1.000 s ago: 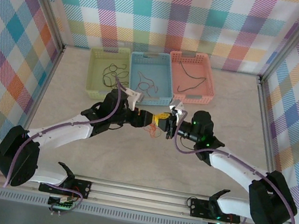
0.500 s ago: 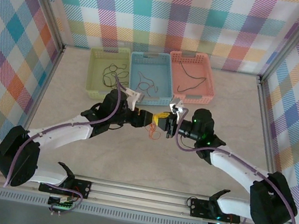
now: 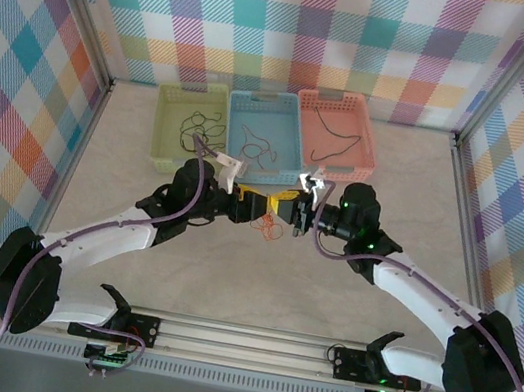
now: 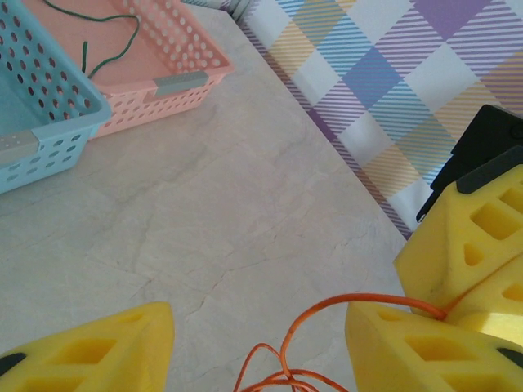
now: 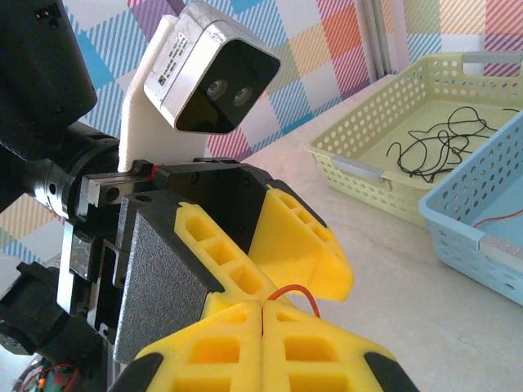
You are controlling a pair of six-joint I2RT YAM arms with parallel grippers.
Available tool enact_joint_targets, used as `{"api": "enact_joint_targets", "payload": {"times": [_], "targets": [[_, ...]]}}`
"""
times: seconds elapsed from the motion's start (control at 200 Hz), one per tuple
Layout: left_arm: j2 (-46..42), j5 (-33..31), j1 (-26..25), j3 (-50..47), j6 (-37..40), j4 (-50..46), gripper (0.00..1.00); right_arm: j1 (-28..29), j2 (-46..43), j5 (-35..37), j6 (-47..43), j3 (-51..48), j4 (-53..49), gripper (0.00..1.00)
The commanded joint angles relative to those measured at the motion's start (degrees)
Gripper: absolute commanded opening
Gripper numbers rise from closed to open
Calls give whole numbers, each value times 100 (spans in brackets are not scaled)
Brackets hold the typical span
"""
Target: Untangle the cables
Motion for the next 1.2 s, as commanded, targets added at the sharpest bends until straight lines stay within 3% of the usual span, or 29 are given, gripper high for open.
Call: {"api": "enact_joint_targets", "payload": {"times": [0.0, 0.385, 0.74, 1.195], "targets": [[-88, 372, -229, -78, 145, 237, 58, 37, -151, -243, 231, 310, 132, 0], [-67, 481, -288, -147, 208, 435, 58, 29, -210, -36, 236, 615, -152, 0], [-145, 461, -325, -158, 237, 435, 49, -42, -547, 381, 289, 549, -418, 0], [-319, 86, -328, -235, 219, 361, 58, -41, -211, -900, 209, 611, -714, 0]]}}
